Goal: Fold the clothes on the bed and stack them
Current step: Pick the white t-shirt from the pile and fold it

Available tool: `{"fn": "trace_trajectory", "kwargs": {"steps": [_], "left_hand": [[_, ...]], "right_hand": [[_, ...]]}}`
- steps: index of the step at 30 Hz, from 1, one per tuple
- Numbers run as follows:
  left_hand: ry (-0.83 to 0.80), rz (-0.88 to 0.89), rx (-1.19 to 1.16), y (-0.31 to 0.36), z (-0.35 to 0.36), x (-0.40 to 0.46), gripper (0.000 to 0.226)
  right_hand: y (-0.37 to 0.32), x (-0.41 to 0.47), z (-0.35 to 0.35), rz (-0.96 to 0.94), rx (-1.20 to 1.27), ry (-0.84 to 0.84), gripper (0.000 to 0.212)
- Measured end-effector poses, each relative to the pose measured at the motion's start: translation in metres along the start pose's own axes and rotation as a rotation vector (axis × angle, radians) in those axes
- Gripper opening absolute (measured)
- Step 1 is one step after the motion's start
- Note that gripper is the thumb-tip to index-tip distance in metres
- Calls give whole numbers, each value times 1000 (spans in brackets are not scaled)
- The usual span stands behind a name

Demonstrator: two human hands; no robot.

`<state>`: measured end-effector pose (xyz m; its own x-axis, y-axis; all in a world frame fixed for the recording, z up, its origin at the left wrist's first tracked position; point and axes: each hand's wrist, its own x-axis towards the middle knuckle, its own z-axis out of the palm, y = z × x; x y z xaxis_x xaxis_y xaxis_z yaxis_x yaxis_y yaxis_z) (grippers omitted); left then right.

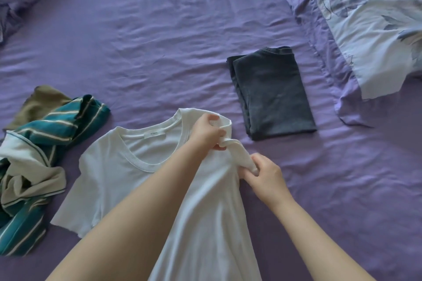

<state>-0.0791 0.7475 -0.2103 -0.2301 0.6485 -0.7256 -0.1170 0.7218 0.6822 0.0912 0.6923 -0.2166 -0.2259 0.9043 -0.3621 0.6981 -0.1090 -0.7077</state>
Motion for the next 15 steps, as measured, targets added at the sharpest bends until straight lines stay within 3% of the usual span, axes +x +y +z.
{"fn": "trace_trajectory", "kwargs": {"steps": [2, 4, 7, 10, 12, 15], "left_hand": [[10, 46, -40, 2, 6, 3, 44], [8, 55, -40, 4, 16, 6, 47], [-22, 46, -11, -2, 32, 10, 57], [-47, 103, 50, -18, 37, 4, 53], [27, 220, 208, -31, 37, -6, 47], [198, 468, 497, -55, 32, -27, 31]], "right_hand": [[6, -5, -2, 131, 271, 95, 19], [12, -7, -4, 219, 389, 191, 16], [22, -1, -6, 284, 365, 306, 12], [29, 3, -4, 320, 367, 262, 33], [32, -4, 1, 312, 311, 281, 44], [30, -27, 16, 282, 310, 324, 41]]}}
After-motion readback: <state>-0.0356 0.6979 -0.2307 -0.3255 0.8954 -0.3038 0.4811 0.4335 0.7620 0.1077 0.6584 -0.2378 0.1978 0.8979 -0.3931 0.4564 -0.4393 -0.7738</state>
